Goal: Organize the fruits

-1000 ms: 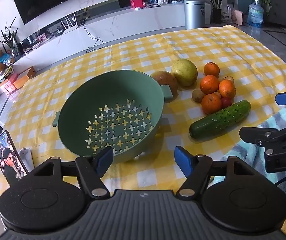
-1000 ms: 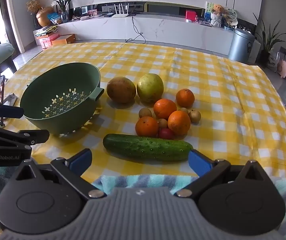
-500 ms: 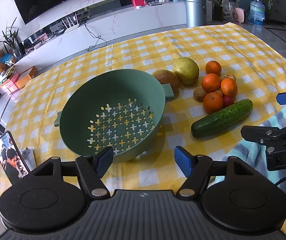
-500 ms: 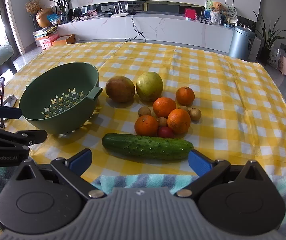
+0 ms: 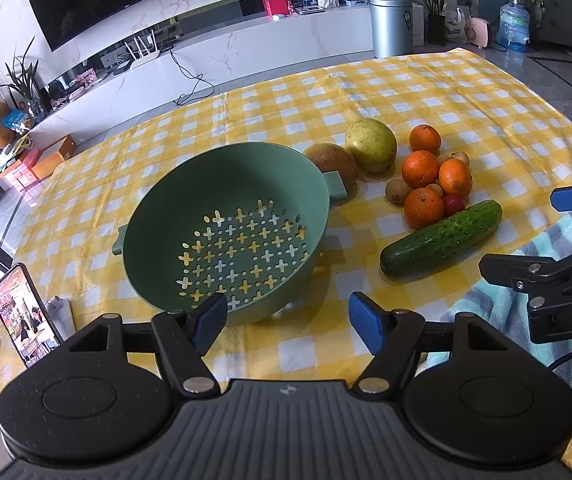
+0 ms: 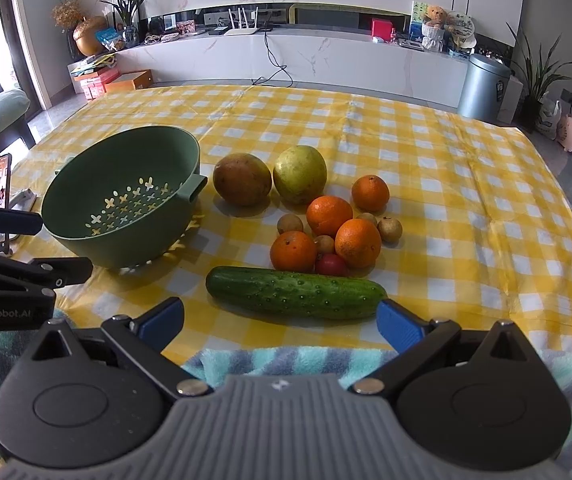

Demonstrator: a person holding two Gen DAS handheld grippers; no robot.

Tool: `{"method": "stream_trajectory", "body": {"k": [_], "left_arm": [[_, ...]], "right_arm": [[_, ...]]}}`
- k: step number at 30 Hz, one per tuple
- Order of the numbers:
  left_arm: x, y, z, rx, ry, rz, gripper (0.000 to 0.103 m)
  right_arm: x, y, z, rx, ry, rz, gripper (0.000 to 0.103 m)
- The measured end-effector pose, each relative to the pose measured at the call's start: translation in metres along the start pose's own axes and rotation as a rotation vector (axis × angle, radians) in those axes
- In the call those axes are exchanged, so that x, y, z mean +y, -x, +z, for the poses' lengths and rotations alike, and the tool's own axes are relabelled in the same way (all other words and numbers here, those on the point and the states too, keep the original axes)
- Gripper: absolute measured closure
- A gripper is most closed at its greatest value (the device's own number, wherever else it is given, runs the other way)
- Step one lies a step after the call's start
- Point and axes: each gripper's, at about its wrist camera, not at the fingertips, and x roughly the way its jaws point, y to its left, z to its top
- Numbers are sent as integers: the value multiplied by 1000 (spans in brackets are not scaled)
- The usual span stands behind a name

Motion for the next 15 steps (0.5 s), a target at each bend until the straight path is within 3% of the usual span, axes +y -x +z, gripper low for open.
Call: {"method": "stream_trajectory", "body": {"k": [15], "left_arm": [[-1,3,0,1,-6,1,21]], "right_arm": [[1,3,0,-1,-1,-1,4]]}}
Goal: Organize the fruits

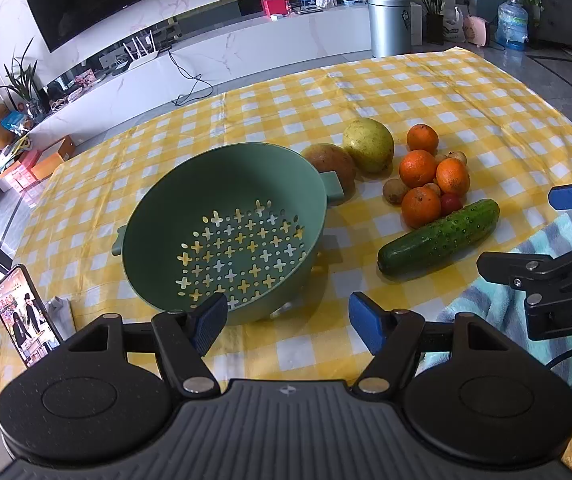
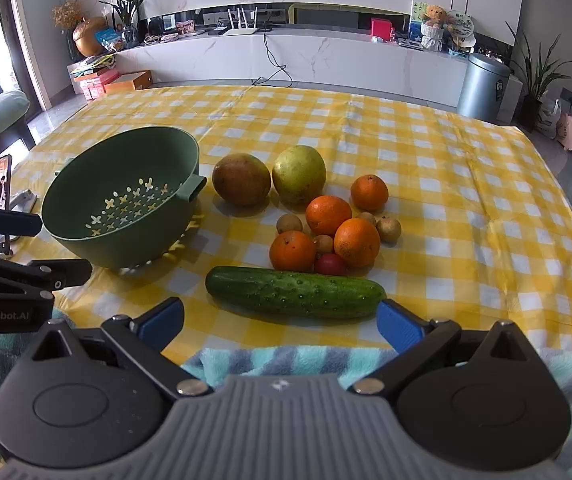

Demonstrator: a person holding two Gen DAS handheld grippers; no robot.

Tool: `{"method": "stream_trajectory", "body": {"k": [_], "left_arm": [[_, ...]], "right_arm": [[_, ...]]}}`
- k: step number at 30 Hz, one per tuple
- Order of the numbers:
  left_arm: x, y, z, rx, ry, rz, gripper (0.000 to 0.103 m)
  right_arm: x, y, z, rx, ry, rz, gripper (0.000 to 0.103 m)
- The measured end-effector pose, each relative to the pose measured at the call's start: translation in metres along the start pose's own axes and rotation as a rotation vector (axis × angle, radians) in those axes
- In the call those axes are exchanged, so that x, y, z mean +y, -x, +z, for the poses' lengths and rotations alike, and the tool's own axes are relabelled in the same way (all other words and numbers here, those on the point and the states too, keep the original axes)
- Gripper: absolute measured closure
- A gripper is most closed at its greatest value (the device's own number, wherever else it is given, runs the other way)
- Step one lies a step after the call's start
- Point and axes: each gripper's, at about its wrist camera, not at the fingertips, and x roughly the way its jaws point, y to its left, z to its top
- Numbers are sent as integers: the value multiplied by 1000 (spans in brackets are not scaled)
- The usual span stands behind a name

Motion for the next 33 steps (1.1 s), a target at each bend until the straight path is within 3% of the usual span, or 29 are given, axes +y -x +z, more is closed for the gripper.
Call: {"method": "stream_trajectory", "body": {"k": [33], "left_arm": [[-7,5,3,1,-4,-9,21]], "right_arm": [[0,1,-1,3,-2,0,4]]}}
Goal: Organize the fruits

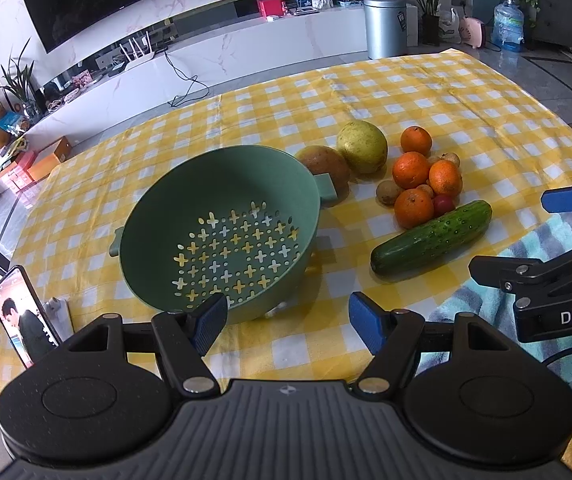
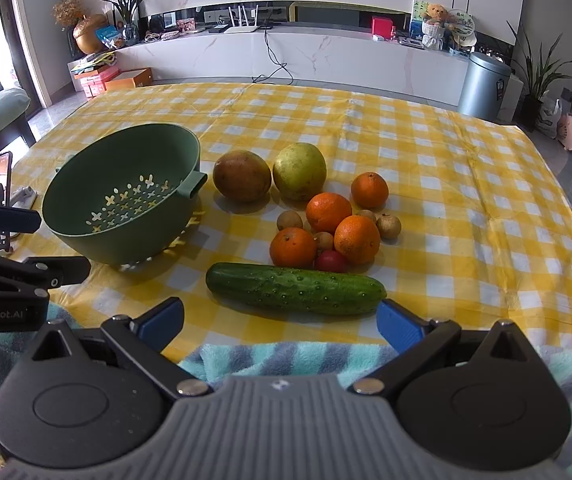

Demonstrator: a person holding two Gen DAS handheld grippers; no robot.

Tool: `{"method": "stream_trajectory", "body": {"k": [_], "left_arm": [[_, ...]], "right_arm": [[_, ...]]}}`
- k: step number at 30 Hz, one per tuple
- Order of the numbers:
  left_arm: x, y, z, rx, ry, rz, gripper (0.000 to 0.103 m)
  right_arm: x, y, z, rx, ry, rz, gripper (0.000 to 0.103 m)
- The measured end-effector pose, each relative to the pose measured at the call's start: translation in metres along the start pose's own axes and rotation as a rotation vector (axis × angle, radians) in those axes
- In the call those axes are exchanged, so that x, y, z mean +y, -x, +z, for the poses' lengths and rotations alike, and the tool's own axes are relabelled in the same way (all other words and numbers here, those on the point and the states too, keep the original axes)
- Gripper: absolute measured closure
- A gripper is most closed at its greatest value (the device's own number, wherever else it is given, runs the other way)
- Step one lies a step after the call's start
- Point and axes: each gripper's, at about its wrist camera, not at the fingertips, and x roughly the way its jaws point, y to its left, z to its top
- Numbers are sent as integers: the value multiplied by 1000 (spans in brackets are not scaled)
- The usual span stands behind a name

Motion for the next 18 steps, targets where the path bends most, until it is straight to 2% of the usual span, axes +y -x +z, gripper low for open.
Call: {"method": "stream_trajectory", "body": {"k": [11,15,18], "left_arm": [[-3,3,8,-27,-29,-12,21],[-4,3,20,-54,-41,-66,22],[-9,3,33,-80,-93,-109,24]], "right_arm": [[-7,-2,2,-11,-14,17,4],[-19,-2,4,-52,-24,43,4],[-31,-6,14,-49,-29,53,4]]}}
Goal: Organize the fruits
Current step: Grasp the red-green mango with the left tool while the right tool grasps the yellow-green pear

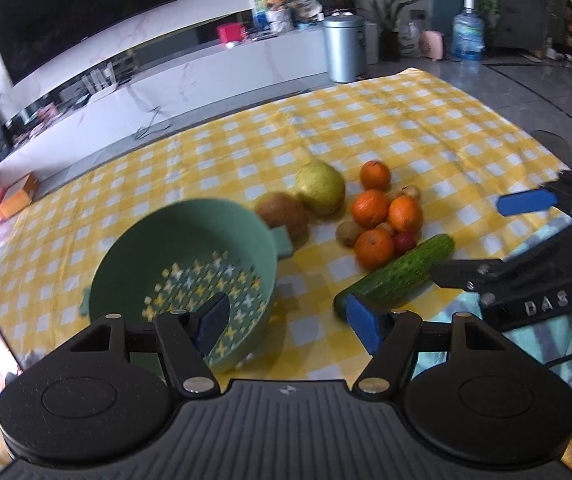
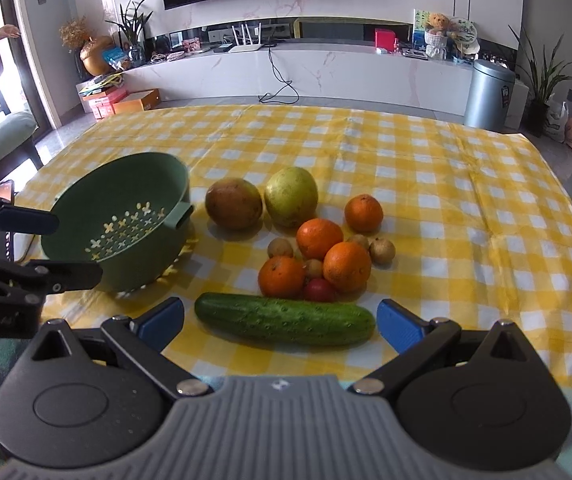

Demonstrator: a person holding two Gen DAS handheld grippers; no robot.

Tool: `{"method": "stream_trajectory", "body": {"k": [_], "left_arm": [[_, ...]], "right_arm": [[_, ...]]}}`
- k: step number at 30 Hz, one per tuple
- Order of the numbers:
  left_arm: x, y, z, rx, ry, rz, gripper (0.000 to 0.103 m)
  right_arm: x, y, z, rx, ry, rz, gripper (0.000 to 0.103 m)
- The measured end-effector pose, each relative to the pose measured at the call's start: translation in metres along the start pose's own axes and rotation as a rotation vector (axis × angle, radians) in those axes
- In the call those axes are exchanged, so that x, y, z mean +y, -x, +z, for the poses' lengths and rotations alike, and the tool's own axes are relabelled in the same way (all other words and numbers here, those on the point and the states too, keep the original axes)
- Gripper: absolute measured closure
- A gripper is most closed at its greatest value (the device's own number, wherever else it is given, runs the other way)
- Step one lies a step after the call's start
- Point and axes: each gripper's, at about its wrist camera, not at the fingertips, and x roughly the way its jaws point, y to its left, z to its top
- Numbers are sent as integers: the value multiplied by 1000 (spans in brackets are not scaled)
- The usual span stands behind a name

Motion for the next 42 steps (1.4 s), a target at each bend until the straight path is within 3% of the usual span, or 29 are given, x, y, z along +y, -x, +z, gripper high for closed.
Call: {"method": "stream_trajectory", "body": {"k": [7,11,14,18,22,31,42], "left_arm": [[-8,-18,37,-51,-209,-81,25],[-1,-46,52,-16,-256,-96,25],[5,-69,61,12,-277,-138,25],[13,-97,69,49,-308,-165,25],[18,-120,82,87,-354,-206,22],[21,-177,95,266,-384,-227,18],[19,-210,103,369,-411,-180,14]], "right_arm": [[-29,-27,48,-20,-59,40,5],[-34,-50,71,-45,-91,89,20],[-38,-73,84,-44,-116,110,23],[-47,-110,97,-16,-158,145,35],[-51,-144,104,4,-180,166,36],[-56,-189,110,35,-228,212,36],[-53,-204,100,91,-192,220,36]]}}
